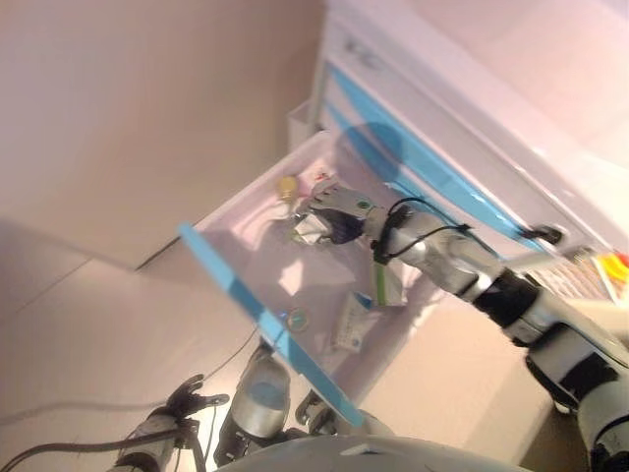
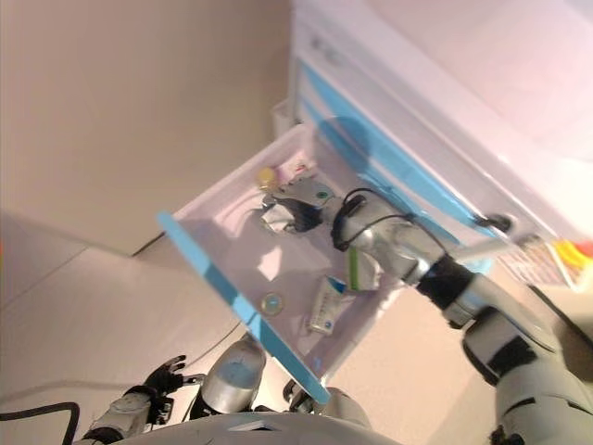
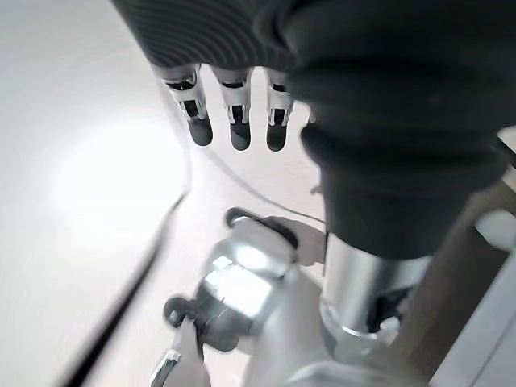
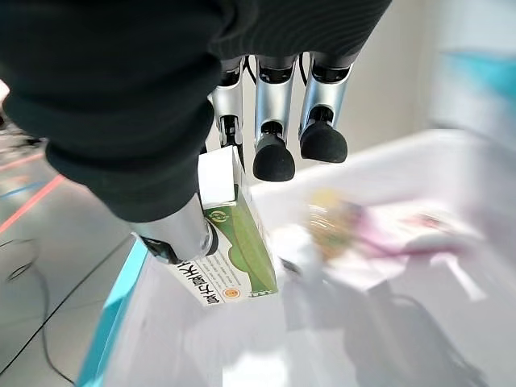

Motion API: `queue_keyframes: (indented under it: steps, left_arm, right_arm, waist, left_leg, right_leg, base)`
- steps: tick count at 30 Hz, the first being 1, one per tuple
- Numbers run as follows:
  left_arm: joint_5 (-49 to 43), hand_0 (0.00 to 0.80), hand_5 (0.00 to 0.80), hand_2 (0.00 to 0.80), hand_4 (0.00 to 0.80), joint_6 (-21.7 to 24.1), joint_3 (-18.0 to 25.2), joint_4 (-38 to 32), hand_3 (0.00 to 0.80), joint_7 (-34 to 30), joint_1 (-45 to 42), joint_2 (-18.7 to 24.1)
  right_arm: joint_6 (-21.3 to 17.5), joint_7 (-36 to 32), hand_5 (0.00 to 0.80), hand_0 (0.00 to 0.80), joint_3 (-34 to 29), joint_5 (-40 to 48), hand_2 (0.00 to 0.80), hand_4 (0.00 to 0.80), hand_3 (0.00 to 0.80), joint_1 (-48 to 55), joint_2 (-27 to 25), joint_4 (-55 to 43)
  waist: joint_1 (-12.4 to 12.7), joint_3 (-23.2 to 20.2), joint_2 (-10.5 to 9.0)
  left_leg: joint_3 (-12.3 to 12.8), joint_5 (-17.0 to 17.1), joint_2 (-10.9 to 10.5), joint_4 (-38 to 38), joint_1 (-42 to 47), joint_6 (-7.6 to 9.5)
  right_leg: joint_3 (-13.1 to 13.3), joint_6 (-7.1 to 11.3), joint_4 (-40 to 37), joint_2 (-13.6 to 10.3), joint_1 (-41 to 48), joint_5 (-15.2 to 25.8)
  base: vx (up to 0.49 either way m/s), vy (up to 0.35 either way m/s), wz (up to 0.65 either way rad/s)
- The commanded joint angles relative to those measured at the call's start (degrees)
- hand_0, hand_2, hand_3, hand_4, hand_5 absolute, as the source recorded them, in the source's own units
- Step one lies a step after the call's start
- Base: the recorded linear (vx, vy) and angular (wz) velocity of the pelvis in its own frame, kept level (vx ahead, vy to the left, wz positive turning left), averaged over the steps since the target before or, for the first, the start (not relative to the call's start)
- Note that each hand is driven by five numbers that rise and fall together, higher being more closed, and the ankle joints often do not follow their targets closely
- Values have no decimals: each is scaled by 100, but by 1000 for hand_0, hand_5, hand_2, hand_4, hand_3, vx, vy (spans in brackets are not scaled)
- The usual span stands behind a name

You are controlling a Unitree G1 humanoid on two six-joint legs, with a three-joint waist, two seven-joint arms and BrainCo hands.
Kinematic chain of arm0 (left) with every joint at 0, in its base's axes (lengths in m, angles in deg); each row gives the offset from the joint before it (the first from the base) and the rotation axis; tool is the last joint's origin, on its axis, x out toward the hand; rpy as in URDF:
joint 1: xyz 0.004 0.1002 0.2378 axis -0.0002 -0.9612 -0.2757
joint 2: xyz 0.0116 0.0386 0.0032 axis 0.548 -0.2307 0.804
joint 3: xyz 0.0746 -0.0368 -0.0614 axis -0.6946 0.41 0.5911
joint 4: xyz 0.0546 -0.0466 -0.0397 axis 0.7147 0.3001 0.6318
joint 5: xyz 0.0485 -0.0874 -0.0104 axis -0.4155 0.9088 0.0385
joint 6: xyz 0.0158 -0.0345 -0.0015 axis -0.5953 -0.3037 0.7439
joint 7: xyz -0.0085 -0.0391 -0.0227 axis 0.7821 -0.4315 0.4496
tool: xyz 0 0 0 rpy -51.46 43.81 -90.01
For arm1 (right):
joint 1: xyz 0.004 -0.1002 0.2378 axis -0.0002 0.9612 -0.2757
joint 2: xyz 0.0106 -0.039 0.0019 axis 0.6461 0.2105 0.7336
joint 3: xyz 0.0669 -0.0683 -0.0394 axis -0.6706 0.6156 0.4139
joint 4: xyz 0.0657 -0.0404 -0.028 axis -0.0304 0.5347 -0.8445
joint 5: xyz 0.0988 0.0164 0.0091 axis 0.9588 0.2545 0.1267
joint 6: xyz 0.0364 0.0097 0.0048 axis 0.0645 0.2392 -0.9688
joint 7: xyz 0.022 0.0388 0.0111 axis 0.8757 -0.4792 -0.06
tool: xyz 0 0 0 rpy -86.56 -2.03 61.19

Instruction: Open the drawer and pick up the medicine

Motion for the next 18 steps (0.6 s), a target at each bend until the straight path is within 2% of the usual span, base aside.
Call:
queue_keyframes:
  steps: [1, 3, 5, 10, 14, 18]
  left_arm:
    - [-216, 0, 0, 0, 0, -111, 22, 395, 0, 4, -52, -64]
    - [-215, 0, 0, 0, 0, -174, 5, 467, 0, 26, 4, -88]
    - [-235, 0, 0, 0, 0, -192, 0, 508, 0, 11, 13, -137]
    - [-302, 0, 0, 0, 0, -171, -100, 513, 0, -72, -14, -326]
    - [-322, 0, 0, 0, 0, -145, -232, 531, 0, -123, -72, -434]
    - [-375, 0, 0, 0, 0, -197, -344, 576, 0, -140, -193, -446]
  right_arm:
    - [235, -983, 800, 800, -215, 2147, 800, 800, 800, -118, -367, -314]
    - [296, -980, 800, 800, -646, 3017, 800, 800, 800, -272, -532, -391]
    - [122, -742, 800, 800, -1050, 3300, 800, 800, 800, -401, -645, -355]
    - [161, 162, 800, 800, -2232, 3592, 800, 800, 800, -652, -885, -119]
    - [372, 601, 800, 800, -2697, 3602, 800, 800, 800, -903, -1135, 330]
    - [651, 1051, 800, 800, -2704, 3755, 800, 800, 800, -1327, -1398, 1091]
  waist:
    - [-231, -681, 203]
    - [-433, -903, 240]
    - [-573, -1052, 294]
    - [-826, -1305, 457]
    - [-915, -1401, 501]
    - [-903, -1447, 461]
  left_leg:
    - [78, -422, -269, -245, 206, 305]
    - [256, -472, -252, -214, 313, 294]
    - [400, -508, -233, -207, 398, 283]
    - [651, -582, -191, -220, 609, 264]
    - [715, -646, -193, -214, 747, 261]
    - [676, -688, -221, -189, 832, 252]
  right_leg:
    - [265, 462, -6, -297, -138, 480]
    - [367, 426, -26, -282, -84, 464]
    - [445, 407, -44, -266, -39, 450]
    - [581, 371, -53, -234, 93, 400]
    - [602, 336, -90, -221, 226, 365]
    - [575, 308, -161, -216, 361, 364]
  base:
    - [66, -19, -45]
    - [74, -10, -52]
    - [61, 4, -34]
    - [72, 13, -16]
    - [87, 19, 0]
    - [72, 6, 3]
